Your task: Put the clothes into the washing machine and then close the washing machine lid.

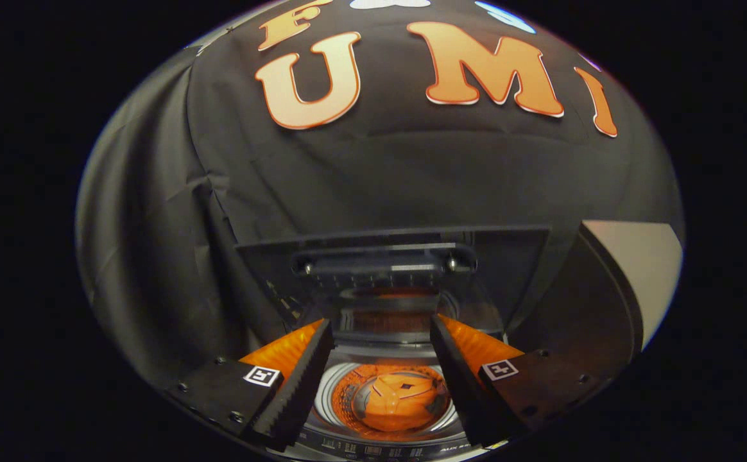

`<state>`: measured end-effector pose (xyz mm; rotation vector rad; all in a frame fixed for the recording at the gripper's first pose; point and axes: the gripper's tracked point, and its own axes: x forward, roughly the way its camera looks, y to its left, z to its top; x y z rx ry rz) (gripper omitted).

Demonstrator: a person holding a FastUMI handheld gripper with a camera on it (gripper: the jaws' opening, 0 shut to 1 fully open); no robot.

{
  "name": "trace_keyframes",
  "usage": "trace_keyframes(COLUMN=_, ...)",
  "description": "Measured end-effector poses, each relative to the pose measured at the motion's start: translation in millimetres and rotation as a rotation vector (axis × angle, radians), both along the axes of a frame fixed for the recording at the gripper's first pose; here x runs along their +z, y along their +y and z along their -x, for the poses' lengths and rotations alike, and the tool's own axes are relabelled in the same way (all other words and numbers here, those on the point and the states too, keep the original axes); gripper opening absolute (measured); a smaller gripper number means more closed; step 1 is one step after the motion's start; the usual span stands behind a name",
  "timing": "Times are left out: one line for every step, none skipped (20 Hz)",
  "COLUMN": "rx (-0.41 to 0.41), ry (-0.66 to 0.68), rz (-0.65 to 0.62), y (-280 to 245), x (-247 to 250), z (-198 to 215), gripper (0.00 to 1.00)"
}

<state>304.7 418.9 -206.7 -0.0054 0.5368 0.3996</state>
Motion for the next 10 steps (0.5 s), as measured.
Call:
trace_keyframes(rx=0.001, ry=-0.017, rz=-0.005, y=2.2, x=9.0, z=-6.7, gripper=0.98)
trace_keyframes(rx=0.003, ry=-0.034, rz=-0.015, y=6.5, x=18.9, z=-14.8, gripper=0.98)
trace_keyframes(rx=0.001, ry=-0.045, rz=-0.019, y=8.1, x=26.7, z=-22.6, gripper=0.98)
trace_keyframes(rx=0.003, ry=-0.059, rz=-0.027, y=10.7, x=36.2, z=-29.8, gripper=0.98)
trace_keyframes(rx=0.004, ry=-0.067, rz=-0.026, y=12.1, x=41.3, z=-36.9, gripper=0.98)
trace_keyframes(rx=0.007, ry=-0.076, rz=-0.028, y=13.6, x=46.1, z=-43.4, gripper=0.98)
trace_keyframes(rx=0.008, ry=-0.082, rz=-0.027, y=15.5, x=49.9, z=-50.2, gripper=0.98)
trace_keyframes(rx=0.009, ry=-0.086, rz=-0.022, y=16.5, x=51.7, z=-57.4, gripper=0.98)
trace_keyframes(rx=0.009, ry=-0.089, rz=-0.02, y=18.2, x=52.3, z=-65.0, gripper=0.98)
trace_keyframes(rx=0.011, ry=-0.088, rz=-0.019, y=19.3, x=51.8, z=-70.1, gripper=0.98)
